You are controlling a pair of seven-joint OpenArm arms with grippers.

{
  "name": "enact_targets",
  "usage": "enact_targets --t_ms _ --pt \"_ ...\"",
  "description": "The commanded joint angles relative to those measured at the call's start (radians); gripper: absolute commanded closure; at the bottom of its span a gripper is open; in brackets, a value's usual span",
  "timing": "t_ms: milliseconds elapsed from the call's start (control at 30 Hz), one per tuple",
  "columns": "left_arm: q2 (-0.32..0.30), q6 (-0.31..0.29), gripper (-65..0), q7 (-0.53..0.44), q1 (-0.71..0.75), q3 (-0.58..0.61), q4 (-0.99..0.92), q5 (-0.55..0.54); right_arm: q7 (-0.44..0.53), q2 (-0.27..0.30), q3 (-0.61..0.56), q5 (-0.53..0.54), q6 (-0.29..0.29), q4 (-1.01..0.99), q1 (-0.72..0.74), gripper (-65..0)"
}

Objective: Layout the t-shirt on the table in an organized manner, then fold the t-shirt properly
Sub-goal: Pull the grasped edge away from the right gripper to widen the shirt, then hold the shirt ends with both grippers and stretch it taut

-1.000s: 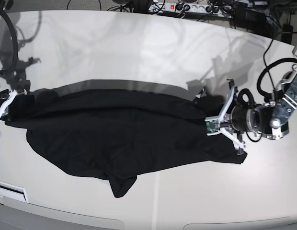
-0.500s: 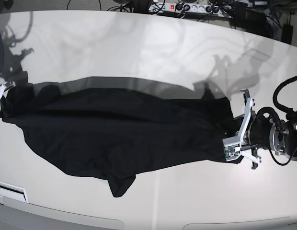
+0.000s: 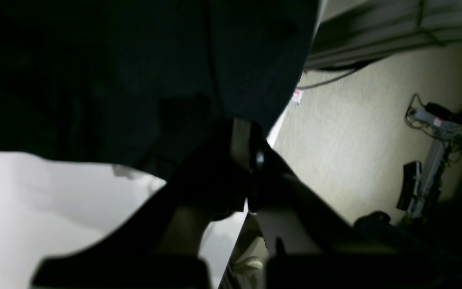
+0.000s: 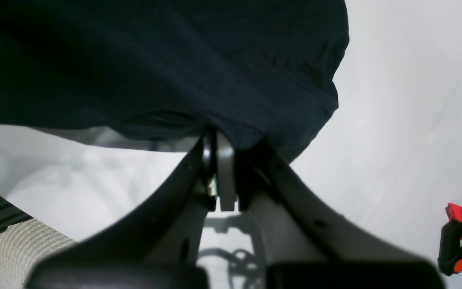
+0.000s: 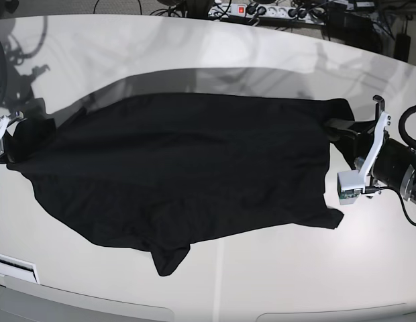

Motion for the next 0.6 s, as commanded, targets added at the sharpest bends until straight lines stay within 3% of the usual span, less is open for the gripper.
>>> enact_targets --t_ms 0,167,300,367,400,467,567 --pt "-0.028 -0.002 0.0 -0.007 -0.011 -0.013 0.011 -0.016 0.018 0.020 0.009 0.012 0.001 0.015 0.008 0.0" --pt "-0.049 -0.002 0.0 -0.007 0.060 -0.013 0.005 -0.013 -0.003 0.014 0.009 0.056 0.003 0.015 -0.042 0.0" --pt "-0.049 -0.002 0.0 -0.007 0.088 -0.013 -0.029 0.259 -0.003 0.014 0.009 0.052 0.003 0.015 -0.056 0.0" --pt "-0.049 -0.002 0.0 -0.086 0.088 -0.013 -0.053 0.375 0.003 0.014 0.009 0.052 0.003 0.015 -0.056 0.0" --pt "-0.049 0.002 0.0 -0.140 0.088 -0.013 -0.064 0.414 0.004 0.014 0.009 0.053 0.003 0.015 -0.056 0.0" --pt "-0.048 0.071 0.0 -0.219 0.088 -0.013 -0.087 0.460 -0.002 0.014 0.009 0.056 0.006 0.015 -0.057 0.0" --pt "-0.039 0.087 0.0 -0.257 0.088 -0.013 -0.122 0.531 -0.036 0.009 0.007 0.055 0.035 0.015 -0.058 0.0"
